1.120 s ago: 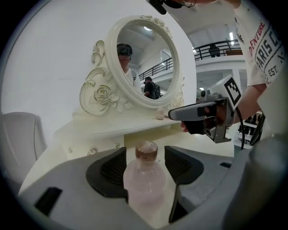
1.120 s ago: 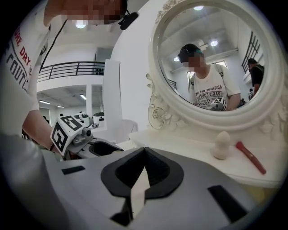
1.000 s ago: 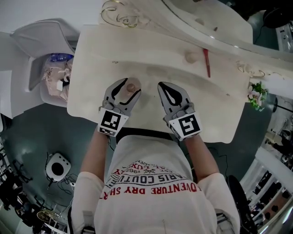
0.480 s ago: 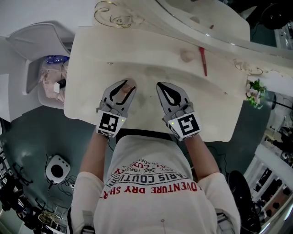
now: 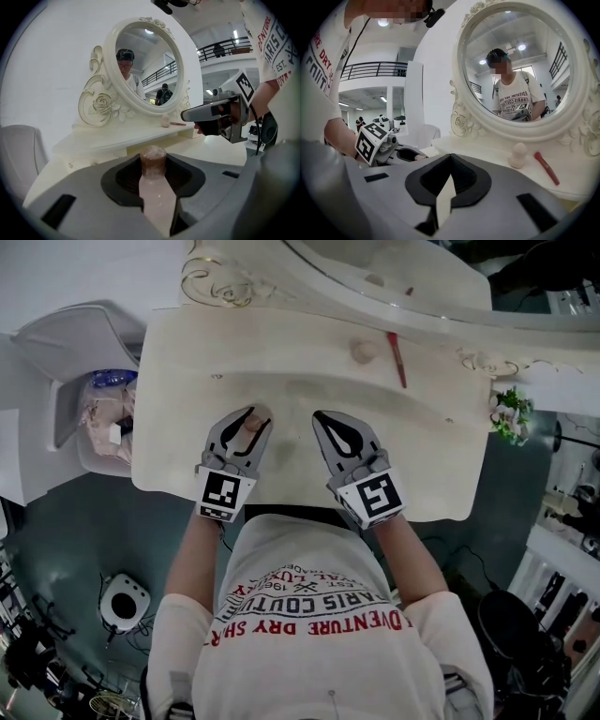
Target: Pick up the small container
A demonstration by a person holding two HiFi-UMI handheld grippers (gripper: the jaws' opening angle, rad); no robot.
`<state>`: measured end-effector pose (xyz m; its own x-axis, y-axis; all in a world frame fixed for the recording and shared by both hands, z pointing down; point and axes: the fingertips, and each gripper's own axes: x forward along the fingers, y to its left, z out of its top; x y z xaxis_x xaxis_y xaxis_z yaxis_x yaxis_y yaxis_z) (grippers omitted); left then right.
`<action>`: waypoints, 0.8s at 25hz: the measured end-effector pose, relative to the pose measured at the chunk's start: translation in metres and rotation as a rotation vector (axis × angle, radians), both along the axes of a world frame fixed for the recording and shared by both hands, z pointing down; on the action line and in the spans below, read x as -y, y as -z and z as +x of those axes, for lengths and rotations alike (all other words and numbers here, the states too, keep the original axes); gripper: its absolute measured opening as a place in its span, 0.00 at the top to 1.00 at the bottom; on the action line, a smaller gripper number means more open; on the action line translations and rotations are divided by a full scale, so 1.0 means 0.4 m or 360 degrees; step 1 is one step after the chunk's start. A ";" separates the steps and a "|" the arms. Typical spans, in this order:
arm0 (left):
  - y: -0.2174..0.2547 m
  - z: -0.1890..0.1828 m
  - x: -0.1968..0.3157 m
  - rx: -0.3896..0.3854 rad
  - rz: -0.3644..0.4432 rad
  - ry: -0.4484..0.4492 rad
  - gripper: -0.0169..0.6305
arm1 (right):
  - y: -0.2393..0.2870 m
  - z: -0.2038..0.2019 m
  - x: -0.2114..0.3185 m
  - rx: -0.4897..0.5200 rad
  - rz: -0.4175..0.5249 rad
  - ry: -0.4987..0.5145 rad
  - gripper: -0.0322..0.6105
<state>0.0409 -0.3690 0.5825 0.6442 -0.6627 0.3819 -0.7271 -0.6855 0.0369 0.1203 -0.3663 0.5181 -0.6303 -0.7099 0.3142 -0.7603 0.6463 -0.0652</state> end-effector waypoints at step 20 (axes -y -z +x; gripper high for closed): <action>0.378 0.007 0.002 -0.0085 0.0213 -0.0161 0.75 | 0.255 0.072 0.005 0.0019 0.0197 -0.0337 0.95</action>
<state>0.0435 -0.3700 0.4312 0.7272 -0.6360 0.2584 -0.6535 -0.7566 -0.0230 0.1491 -0.3682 0.4162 -0.4666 -0.8591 0.2102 -0.8793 0.4763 -0.0054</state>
